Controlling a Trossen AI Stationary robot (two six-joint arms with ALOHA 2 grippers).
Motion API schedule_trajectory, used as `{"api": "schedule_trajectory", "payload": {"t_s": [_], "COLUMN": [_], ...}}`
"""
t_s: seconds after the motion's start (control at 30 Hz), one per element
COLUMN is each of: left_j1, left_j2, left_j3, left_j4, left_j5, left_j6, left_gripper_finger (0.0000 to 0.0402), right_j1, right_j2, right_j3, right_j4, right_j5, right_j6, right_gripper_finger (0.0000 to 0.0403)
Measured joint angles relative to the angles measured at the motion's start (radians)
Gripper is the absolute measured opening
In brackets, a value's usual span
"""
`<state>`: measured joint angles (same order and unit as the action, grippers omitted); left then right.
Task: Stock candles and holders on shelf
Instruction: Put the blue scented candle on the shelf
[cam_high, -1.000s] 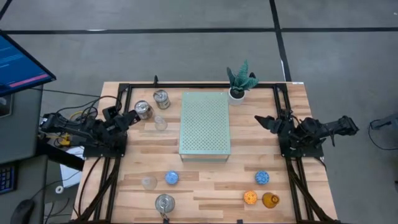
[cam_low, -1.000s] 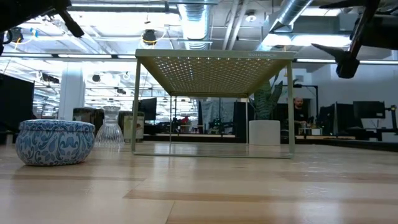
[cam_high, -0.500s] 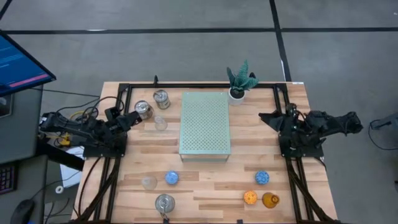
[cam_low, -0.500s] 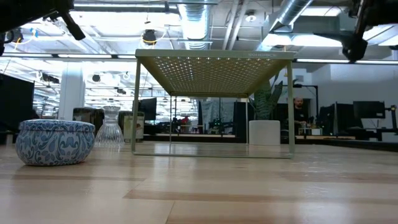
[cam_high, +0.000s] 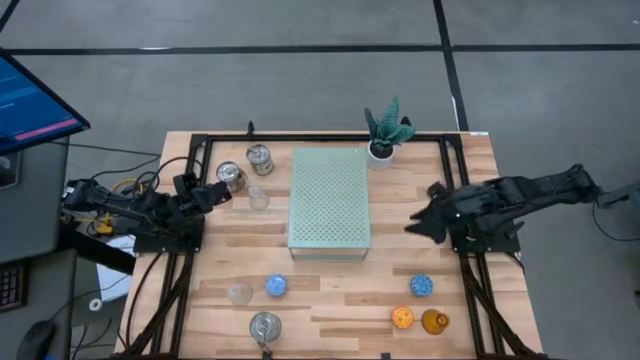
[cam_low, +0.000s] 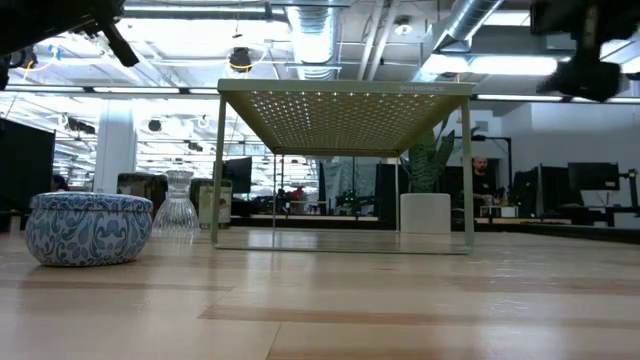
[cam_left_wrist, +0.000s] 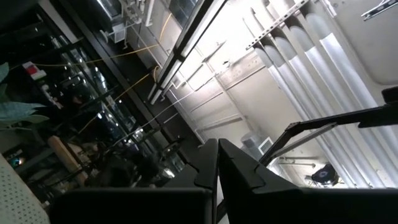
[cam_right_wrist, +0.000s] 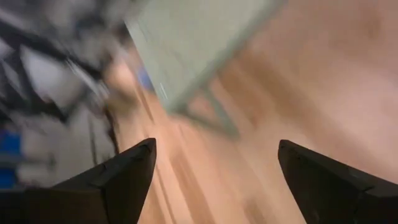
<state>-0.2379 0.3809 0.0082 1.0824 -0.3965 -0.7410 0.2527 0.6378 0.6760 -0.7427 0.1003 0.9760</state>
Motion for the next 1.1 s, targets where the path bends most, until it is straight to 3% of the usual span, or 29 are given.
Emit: {"api": "schedule_trajectory", "payload": {"t_s": [0.17,0.3,0.63,0.77,0.9,1.1], "left_j1": [0.0,0.0,0.0,0.0,0.0,0.0], "left_j2": [0.0,0.0,0.0,0.0,0.0,0.0], "left_j3": [0.0,0.0,0.0,0.0,0.0,0.0], "left_j4": [0.0,0.0,0.0,0.0,0.0,0.0], "left_j5": [0.001,0.001,0.009,0.011,0.036,0.039], "left_j6": [0.002,0.003,0.002,0.002,0.003,0.05], "left_gripper_finger": [0.0012,0.0012,0.0012,0.0012,0.0012,0.0012], "right_j1": [0.01,0.051,0.275,0.39,0.455,0.481], "right_j2": [0.198,0.355,0.646,0.676,0.694,0.718], "right_j3": [0.06,0.108,0.348,0.365,0.365,0.364], "right_j4": [-0.17,-0.254,-0.38,-0.369,-0.371,-0.381], "right_j5": [-0.19,-0.26,-0.212,-0.135,-0.029,-0.027], "right_j6": [-0.028,-0.101,-0.253,-0.235,-0.102,-0.059], "right_gripper_finger": [0.0327,0.0327,0.0327,0.0327,0.0328,0.0351]}}
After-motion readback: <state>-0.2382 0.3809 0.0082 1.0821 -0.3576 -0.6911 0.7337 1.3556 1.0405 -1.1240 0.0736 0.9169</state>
